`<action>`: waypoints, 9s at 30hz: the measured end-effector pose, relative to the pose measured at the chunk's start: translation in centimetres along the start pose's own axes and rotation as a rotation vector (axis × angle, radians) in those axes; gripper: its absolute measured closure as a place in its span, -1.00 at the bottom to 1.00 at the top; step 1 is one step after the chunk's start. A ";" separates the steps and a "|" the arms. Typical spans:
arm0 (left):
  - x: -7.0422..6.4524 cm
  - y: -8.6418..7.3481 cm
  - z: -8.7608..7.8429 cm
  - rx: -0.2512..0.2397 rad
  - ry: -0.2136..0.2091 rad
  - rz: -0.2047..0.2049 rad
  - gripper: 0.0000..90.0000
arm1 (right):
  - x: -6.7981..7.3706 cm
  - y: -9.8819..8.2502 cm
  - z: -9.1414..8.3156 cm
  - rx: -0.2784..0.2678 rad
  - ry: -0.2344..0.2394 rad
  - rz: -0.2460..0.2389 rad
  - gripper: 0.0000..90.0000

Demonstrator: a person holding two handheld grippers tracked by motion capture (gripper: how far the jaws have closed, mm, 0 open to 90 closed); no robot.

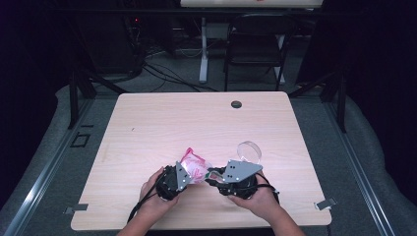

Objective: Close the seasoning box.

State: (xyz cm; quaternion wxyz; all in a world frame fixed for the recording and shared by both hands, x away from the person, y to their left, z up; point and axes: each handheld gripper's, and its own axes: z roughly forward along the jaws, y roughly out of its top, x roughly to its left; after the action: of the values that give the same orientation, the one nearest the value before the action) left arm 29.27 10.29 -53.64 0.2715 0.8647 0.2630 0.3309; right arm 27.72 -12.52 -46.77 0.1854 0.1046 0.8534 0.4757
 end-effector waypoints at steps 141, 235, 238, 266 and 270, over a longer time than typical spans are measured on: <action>-0.9 6.8 -2.0 -0.020 0.398 0.603 0.36 | -2.8 -3.1 -4.3 -0.039 -0.041 0.191 1.00; -2.0 8.8 -2.5 -0.062 0.450 0.717 0.40 | -3.3 -4.6 -5.5 -0.018 -0.069 0.223 1.00; -2.1 8.8 -2.5 -0.059 0.445 0.711 0.40 | -3.3 -4.7 -5.5 -0.019 -0.067 0.226 1.00; -2.2 8.6 -2.2 -0.052 0.441 0.727 0.41 | -3.3 -5.1 -4.9 -0.003 -0.064 0.238 1.00; -2.2 8.6 -2.2 -0.052 0.440 0.728 0.41 | -3.3 -5.2 -4.9 0.000 -0.064 0.239 1.00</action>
State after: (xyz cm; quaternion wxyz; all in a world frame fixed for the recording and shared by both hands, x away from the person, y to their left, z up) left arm 28.66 3.38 -47.72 0.0961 0.8027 -0.0161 0.5884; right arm 28.67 -20.20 -48.11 0.1544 0.2207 0.8286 0.4908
